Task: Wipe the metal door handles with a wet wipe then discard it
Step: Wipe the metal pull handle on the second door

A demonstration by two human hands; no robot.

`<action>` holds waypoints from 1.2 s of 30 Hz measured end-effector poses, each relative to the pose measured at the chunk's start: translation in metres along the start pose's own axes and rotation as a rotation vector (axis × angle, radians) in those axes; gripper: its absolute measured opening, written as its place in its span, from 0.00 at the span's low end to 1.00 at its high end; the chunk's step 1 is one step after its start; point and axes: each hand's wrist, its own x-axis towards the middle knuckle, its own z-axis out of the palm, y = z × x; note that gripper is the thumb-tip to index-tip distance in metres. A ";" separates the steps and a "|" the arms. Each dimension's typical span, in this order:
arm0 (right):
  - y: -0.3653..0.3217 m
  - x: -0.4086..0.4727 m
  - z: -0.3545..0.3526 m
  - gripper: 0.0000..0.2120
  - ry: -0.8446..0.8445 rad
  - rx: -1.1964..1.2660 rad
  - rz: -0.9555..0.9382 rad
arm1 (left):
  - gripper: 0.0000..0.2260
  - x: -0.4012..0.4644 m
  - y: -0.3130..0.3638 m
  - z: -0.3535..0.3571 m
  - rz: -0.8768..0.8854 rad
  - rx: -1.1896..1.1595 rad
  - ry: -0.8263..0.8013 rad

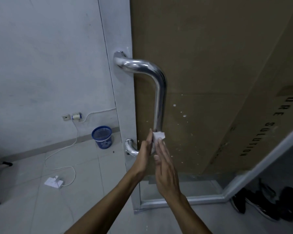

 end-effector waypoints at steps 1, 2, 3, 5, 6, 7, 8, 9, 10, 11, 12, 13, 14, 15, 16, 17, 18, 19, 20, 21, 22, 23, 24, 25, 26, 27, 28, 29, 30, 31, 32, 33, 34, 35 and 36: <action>-0.001 0.000 0.003 0.27 0.011 0.007 0.012 | 0.19 -0.002 0.002 0.002 0.011 -0.007 -0.009; -0.003 0.001 0.006 0.28 0.024 0.025 0.031 | 0.19 -0.003 0.005 0.001 0.018 -0.003 -0.020; -0.005 0.002 0.008 0.30 0.036 0.051 0.051 | 0.22 -0.004 0.008 0.001 0.044 0.005 -0.031; -0.009 0.007 0.011 0.31 0.079 0.096 0.099 | 0.35 -0.005 0.012 -0.003 0.116 0.045 -0.046; -0.012 0.011 0.012 0.31 0.104 0.114 0.127 | 0.40 -0.006 0.013 -0.006 0.151 0.063 -0.046; -0.015 0.017 0.012 0.31 0.119 0.103 0.139 | 0.42 -0.005 0.013 -0.011 0.181 0.058 -0.046; -0.018 0.023 0.013 0.30 0.111 0.063 0.134 | 0.42 -0.004 0.013 -0.015 0.197 0.043 -0.039; -0.020 0.029 0.013 0.28 0.086 -0.004 0.124 | 0.41 -0.004 0.013 -0.018 0.200 0.018 -0.036; -0.023 0.035 0.014 0.27 0.062 -0.074 0.117 | 0.38 -0.002 0.014 -0.021 0.196 -0.004 -0.037; -0.025 0.040 0.015 0.26 0.055 -0.127 0.110 | 0.34 -0.001 0.014 -0.024 0.194 -0.034 -0.028; -0.026 0.047 0.017 0.27 0.077 -0.164 0.106 | 0.31 0.002 0.015 -0.026 0.195 -0.066 -0.016; -0.028 0.053 0.018 0.28 0.113 -0.188 0.095 | 0.28 0.004 0.017 -0.028 0.201 -0.092 0.003; -0.030 0.059 0.019 0.29 0.156 -0.203 0.068 | 0.27 0.006 0.019 -0.030 0.209 -0.110 0.022; -0.033 0.065 0.021 0.30 0.198 -0.219 0.031 | 0.26 0.008 0.022 -0.033 0.220 -0.121 0.034; -0.034 0.070 0.022 0.31 0.230 -0.236 -0.003 | 0.26 0.010 0.024 -0.035 0.225 -0.130 0.038; -0.035 0.073 0.024 0.31 0.255 -0.255 -0.027 | 0.26 0.013 0.025 -0.038 0.225 -0.136 0.035; -0.033 0.074 0.026 0.31 0.269 -0.277 -0.044 | 0.26 0.015 0.025 -0.040 0.221 -0.140 0.030; -0.029 0.072 0.029 0.32 0.275 -0.309 -0.050 | 0.26 0.016 0.025 -0.042 0.210 -0.144 0.024; -0.025 0.067 0.034 0.33 0.275 -0.355 -0.044 | 0.25 0.018 0.024 -0.046 0.195 -0.145 0.013; -0.019 0.061 0.039 0.36 0.272 -0.401 -0.027 | 0.25 0.020 0.022 -0.048 0.178 -0.139 0.000; -0.012 0.052 0.043 0.40 0.271 -0.438 -0.012 | 0.25 0.021 0.021 -0.049 0.157 -0.127 -0.012; -0.006 0.043 0.047 0.43 0.266 -0.470 0.002 | 0.25 0.021 0.019 -0.050 0.134 -0.115 -0.025; 0.000 0.037 0.051 0.46 0.259 -0.509 0.018 | 0.25 0.022 0.018 -0.051 0.116 -0.105 -0.041; 0.004 0.034 0.054 0.46 0.262 -0.547 0.026 | 0.25 0.022 0.018 -0.052 0.100 -0.099 -0.060; 0.005 0.034 0.056 0.45 0.276 -0.572 0.015 | 0.26 0.022 0.017 -0.053 0.085 -0.094 -0.077; 0.005 0.036 0.057 0.42 0.288 -0.589 -0.008 | 0.25 0.023 0.018 -0.054 0.076 -0.095 -0.093; 0.004 0.041 0.056 0.38 0.296 -0.604 -0.039 | 0.25 0.023 0.019 -0.054 0.070 -0.095 -0.102; 0.001 0.047 0.053 0.34 0.304 -0.626 -0.065 | 0.25 0.022 0.021 -0.054 0.069 -0.100 -0.107; -0.003 0.055 0.050 0.32 0.312 -0.656 -0.084 | 0.24 0.023 0.023 -0.054 0.071 -0.109 -0.113; -0.007 0.063 0.046 0.31 0.319 -0.687 -0.101 | 0.24 0.023 0.026 -0.055 0.072 -0.120 -0.117; -0.011 0.073 0.041 0.31 0.331 -0.721 -0.125 | 0.22 0.023 0.028 -0.055 0.074 -0.129 -0.122; -0.014 0.081 0.036 0.31 0.343 -0.745 -0.155 | 0.20 0.023 0.031 -0.055 0.077 -0.132 -0.123; -0.015 0.088 0.031 0.30 0.356 -0.759 -0.184 | 0.19 0.023 0.034 -0.054 0.081 -0.133 -0.123; -0.014 0.092 0.028 0.29 0.368 -0.776 -0.209 | 0.18 0.024 0.037 -0.053 0.086 -0.135 -0.125; -0.010 0.093 0.026 0.29 0.376 -0.795 -0.230 | 0.19 0.024 0.040 -0.051 0.090 -0.138 -0.124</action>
